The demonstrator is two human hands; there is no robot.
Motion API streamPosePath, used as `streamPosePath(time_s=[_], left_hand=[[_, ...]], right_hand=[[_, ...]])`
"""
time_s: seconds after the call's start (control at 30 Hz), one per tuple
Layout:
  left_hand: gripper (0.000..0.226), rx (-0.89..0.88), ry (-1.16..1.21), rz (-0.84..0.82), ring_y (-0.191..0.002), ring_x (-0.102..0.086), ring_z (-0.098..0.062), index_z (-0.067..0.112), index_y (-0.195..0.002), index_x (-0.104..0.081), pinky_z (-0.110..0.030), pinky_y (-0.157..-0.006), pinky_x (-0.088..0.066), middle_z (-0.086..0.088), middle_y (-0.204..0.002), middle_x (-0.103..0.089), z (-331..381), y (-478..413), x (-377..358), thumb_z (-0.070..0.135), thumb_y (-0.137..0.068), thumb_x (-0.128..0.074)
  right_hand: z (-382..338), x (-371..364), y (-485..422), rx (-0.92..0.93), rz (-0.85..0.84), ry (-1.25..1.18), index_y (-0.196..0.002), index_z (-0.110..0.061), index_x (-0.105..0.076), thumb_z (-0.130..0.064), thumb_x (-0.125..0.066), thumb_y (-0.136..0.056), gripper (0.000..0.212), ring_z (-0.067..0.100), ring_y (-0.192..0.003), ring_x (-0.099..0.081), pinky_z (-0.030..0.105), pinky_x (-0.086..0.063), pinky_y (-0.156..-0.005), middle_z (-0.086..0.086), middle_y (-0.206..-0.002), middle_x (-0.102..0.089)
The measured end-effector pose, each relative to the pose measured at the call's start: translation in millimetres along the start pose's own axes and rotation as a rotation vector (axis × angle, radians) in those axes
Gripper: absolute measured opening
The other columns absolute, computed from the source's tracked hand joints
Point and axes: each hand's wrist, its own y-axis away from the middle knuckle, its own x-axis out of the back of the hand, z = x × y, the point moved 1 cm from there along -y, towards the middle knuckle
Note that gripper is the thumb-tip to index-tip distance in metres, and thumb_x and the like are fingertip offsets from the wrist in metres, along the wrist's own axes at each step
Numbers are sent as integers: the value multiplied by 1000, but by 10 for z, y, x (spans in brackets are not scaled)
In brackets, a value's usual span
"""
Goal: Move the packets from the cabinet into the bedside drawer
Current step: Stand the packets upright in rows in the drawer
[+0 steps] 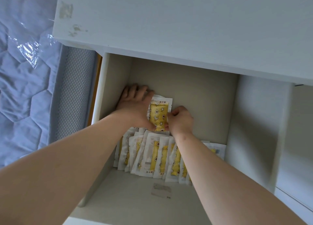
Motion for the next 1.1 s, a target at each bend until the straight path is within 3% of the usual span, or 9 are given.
streamPosePath(time_s=[0.3, 0.4, 0.47, 0.6, 0.67, 0.73, 0.83, 0.93, 1.1], left_hand=[[97, 3, -14, 47, -138, -12, -30, 34, -148, -7, -42, -115, -9, 0, -150, -12, 3, -24, -57, 59, -74, -65], [98, 14, 19, 33, -143, 1, -32, 34, -148, -3, -43, -116, -5, 1, -155, -1, 41, -28, -92, 58, -76, -64], [99, 20, 34, 15, -143, 13, -33, 34, -149, 4, -44, -117, -1, 2, -157, 10, 76, -31, -102, 57, -78, -62], [103, 60, 32, -42, -143, 16, -35, 31, -148, 15, -48, -116, 2, -1, -156, 21, 144, 53, -123, 62, -81, -56], [100, 69, 42, -64, -143, 16, -35, 31, -148, 15, -48, -116, 0, -2, -156, 20, 177, 125, -109, 60, -83, -54], [96, 67, 76, -65, -144, 14, -35, 30, -149, 13, -49, -116, -3, -2, -157, 17, 203, 216, -70, 56, -85, -54], [90, 65, 150, 15, -144, 4, -36, 29, -149, 1, -50, -115, -14, -3, -157, 4, 244, 380, -15, 49, -86, -58], [81, 88, 198, 99, -144, -1, -35, 29, -149, -8, -50, -115, -17, -3, -157, -4, 307, 574, 94, 46, -87, -58], [79, 76, 364, 143, -146, 7, -30, 33, -149, -5, -51, -116, -11, 1, -158, 2, 485, 972, 482, 40, -90, -56]], right_hand=[[62, 14, 15, -8, -17, -31, -67, -26, -43, -13, -51, -89, 27, 35, -85, -66, 48, -55, -77, 15, -86, -68], [80, 34, 22, -37, -27, -55, -71, -22, -48, -12, -53, -88, 20, 33, -85, -66, 45, -55, -79, 11, -88, -67], [75, 77, 17, -44, -53, -38, -87, -16, -55, -13, -53, -89, 4, 26, -86, -63, 34, -52, -78, 7, -91, -64], [61, 74, 100, -40, -155, -30, -118, -11, -52, -23, -57, -91, 30, 21, -92, -54, 24, -39, -76, 6, -113, -57], [43, 73, 176, -42, -187, -71, -123, -12, -49, -25, -58, -90, 36, 23, -101, -54, 25, -38, -81, 8, -125, -52], [13, 115, 260, -65, -198, -110, -124, -11, -48, -25, -57, -91, 37, 20, -93, -53, 25, -36, -79, 10, -129, -48], [-24, 220, 409, -82, -179, -128, -123, -12, -48, -25, -54, -91, 35, 13, -76, -49, 26, -36, -76, 10, -128, -49], [-96, 366, 613, -101, -167, -159, -124, -13, -47, -24, -51, -93, 32, 15, -80, -49, 28, -38, -76, 8, -122, -51], [-325, 758, 1080, -83, -159, -297, -125, -14, -46, -22, -49, -94, 33, 19, -100, -53, 32, -45, -85, 1, -112, -51]])
